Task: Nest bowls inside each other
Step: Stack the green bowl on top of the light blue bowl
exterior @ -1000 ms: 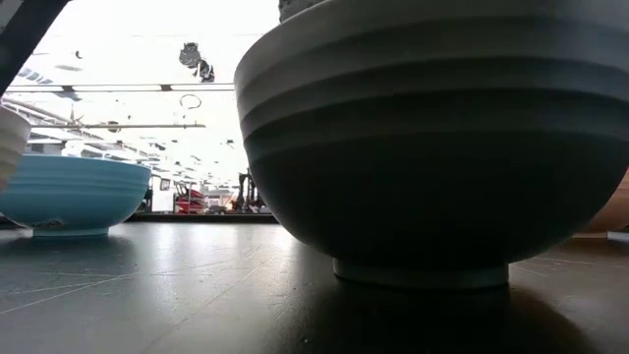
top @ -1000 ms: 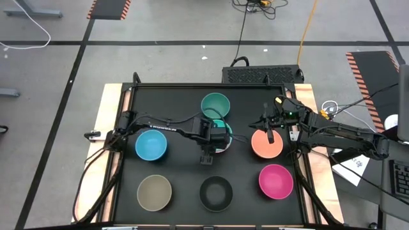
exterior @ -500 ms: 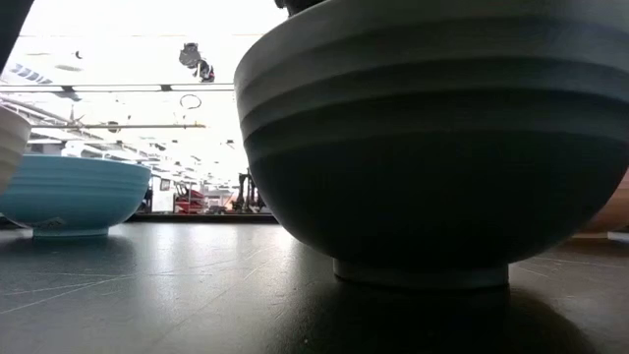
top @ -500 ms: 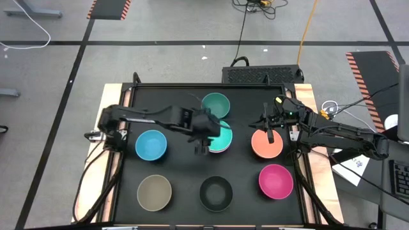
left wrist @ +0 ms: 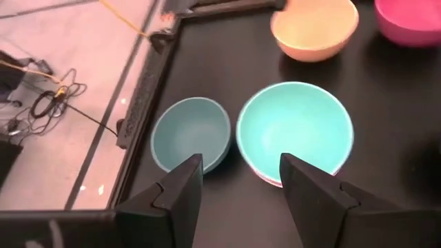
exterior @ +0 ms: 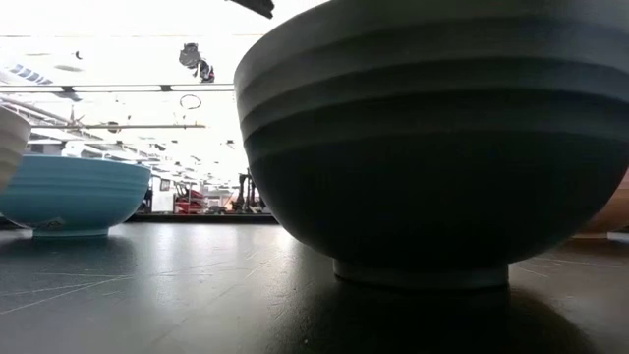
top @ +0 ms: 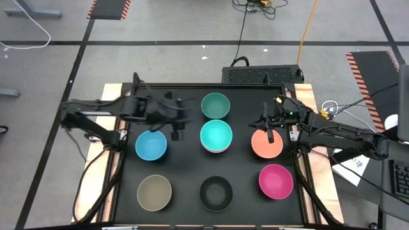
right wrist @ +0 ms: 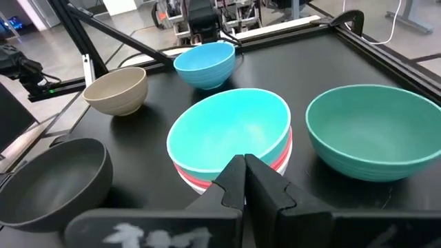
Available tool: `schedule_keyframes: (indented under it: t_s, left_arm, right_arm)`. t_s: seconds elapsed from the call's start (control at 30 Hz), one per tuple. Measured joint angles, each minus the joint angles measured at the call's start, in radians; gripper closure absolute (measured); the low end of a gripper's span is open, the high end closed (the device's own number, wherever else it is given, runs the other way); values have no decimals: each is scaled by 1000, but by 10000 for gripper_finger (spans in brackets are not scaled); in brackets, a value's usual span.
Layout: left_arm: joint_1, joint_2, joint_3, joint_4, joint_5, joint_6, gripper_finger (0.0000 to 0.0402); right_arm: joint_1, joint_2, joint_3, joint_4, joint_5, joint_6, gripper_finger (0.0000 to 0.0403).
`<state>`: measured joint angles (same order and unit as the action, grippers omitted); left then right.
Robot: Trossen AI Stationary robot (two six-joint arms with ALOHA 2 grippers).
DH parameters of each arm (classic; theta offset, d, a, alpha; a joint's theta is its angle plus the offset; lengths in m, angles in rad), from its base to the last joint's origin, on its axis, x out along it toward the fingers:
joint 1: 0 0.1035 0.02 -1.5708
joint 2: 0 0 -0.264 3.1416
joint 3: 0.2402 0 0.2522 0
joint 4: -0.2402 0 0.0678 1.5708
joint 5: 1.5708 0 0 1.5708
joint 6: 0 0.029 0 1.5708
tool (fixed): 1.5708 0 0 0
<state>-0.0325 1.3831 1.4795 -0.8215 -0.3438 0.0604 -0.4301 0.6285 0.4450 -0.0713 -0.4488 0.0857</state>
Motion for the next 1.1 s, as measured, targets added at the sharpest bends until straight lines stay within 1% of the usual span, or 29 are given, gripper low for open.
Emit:
schedule_keyframes:
  t_s: [0.17, 0.3, 0.4, 0.53, 0.63, 0.7, 0.8, 0.97, 1.1]
  left_arm:
    - [20, -222, -310, 173, -7, -17, 204]
    - [21, -391, -531, 360, -5, -29, 204]
    - [21, -492, -667, 473, -4, -26, 204]
    - [21, -576, -813, 599, -2, -36, 204]
    - [21, -605, -887, 644, -11, -8, 204]
    - [22, -622, -918, 645, -49, -2, 204]
    - [22, -646, -947, 655, -95, 3, 204]
    - [34, -678, -987, 668, -133, 28, 204]
    - [50, -679, -986, 670, -137, 26, 204]
  right_arm:
    - [0, 0, 0, 64, 0, -2, 403]
    - [0, 0, 0, 105, 0, -1, 403]
    - [0, 0, 0, 119, 1, -1, 403]
    - [0, 0, 0, 121, 5, -21, 403]
    - [0, 0, 0, 145, 43, -22, 403]
    - [-1, 0, 0, 163, 61, -21, 403]
    - [-1, 0, 0, 171, 86, -23, 403]
    - [-7, 0, 0, 172, 88, -62, 403]
    - [-7, 0, 0, 189, 88, -46, 403]
